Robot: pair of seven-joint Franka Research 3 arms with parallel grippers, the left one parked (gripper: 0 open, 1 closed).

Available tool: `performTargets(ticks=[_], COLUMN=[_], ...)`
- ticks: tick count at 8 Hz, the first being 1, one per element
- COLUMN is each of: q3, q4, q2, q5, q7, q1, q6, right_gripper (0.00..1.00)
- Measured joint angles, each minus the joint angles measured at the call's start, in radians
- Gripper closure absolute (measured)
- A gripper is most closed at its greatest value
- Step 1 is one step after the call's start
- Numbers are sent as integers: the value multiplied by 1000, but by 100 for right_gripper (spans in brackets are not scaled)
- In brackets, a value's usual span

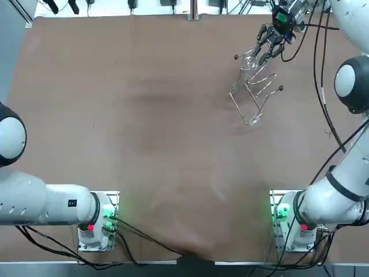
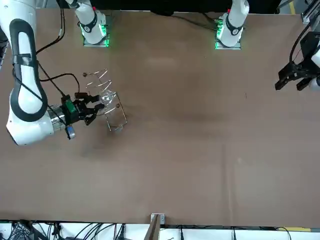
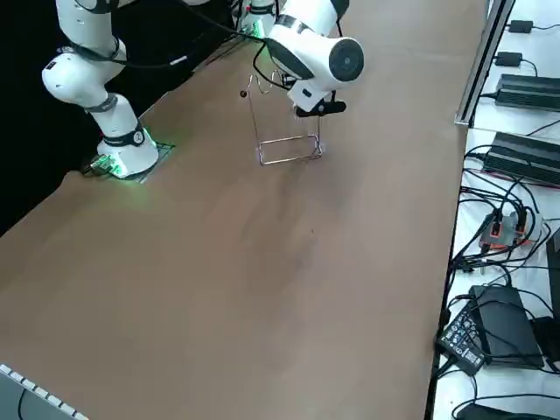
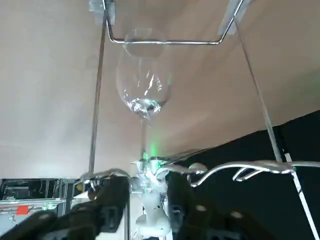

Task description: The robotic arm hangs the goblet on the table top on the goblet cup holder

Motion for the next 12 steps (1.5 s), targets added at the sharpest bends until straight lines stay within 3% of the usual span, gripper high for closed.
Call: performTargets(ticks=[2, 3, 5, 8, 10, 12], q3=[-4, -5, -8, -14, -19, -19], q4=[26, 68, 169, 225, 234, 289], q2=[-7, -12, -40, -131, -183, -205], q5=[-20, -74, -254, -580, -660, -668], q7=[-21, -61, -238, -632, -742, -755], q1=[-2, -3, -4, -7, -11, -11], q6=[14, 17, 17, 63, 93, 85], right_gripper=[10, 0, 0, 0, 0, 0])
